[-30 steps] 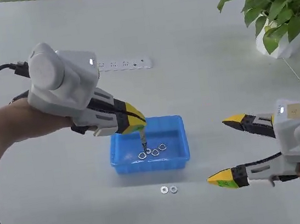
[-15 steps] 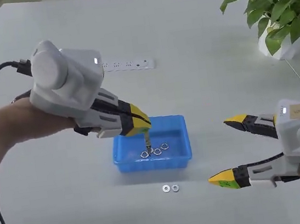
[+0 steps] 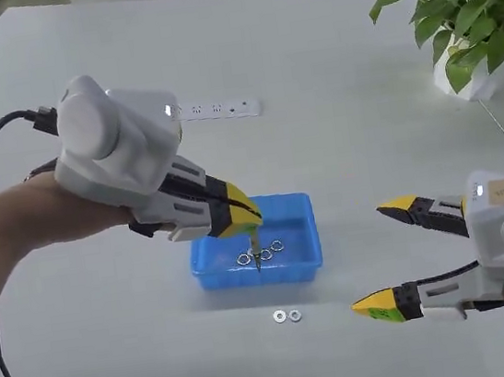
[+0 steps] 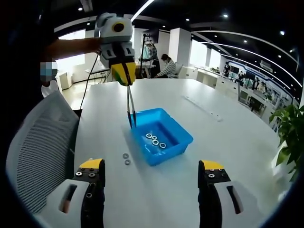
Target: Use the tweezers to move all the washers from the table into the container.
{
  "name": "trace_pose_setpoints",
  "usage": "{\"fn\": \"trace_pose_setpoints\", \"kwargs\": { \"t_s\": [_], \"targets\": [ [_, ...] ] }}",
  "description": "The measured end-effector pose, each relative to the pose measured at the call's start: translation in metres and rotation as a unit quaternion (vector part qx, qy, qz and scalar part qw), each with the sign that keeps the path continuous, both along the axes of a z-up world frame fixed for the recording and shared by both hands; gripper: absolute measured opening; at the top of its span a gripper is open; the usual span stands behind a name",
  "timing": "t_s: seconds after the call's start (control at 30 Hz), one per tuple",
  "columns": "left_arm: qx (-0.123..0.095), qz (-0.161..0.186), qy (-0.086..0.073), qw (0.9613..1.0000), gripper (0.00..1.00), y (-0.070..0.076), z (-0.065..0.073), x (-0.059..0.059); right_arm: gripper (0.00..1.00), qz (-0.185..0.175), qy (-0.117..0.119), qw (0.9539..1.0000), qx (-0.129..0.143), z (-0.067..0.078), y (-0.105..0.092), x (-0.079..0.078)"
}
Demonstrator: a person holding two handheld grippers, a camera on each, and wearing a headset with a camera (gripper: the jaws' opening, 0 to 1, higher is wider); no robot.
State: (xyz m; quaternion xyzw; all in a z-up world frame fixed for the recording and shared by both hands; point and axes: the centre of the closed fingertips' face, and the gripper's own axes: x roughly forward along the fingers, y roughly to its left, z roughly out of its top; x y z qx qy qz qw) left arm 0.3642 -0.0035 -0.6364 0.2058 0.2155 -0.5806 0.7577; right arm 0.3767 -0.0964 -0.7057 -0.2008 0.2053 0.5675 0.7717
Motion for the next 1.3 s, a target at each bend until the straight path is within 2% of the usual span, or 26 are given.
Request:
{"fn": "trace_pose_setpoints", "kwargs": {
  "t_s": [0.23, 0.77, 1.3],
  "targets": [
    [-0.002, -0.007, 0.002, 1.0000, 0.03, -0.005, -0.004, -0.006, 0.82, -0.003, 0.001, 1.0000, 0.001, -0.002, -0.002, -0.002],
    [-0.001, -0.029, 0.016, 0.9994, 0.03, -0.018, -0.030, -0.022, 0.81, 0.000, 0.007, 1.0000, -0.003, -0.008, -0.006, -0.005],
    [0.002, -0.051, 0.023, 0.9984, 0.03, -0.029, -0.053, -0.027, 0.80, -0.002, 0.016, 0.9998, -0.007, -0.016, -0.009, -0.010]
  ]
}}
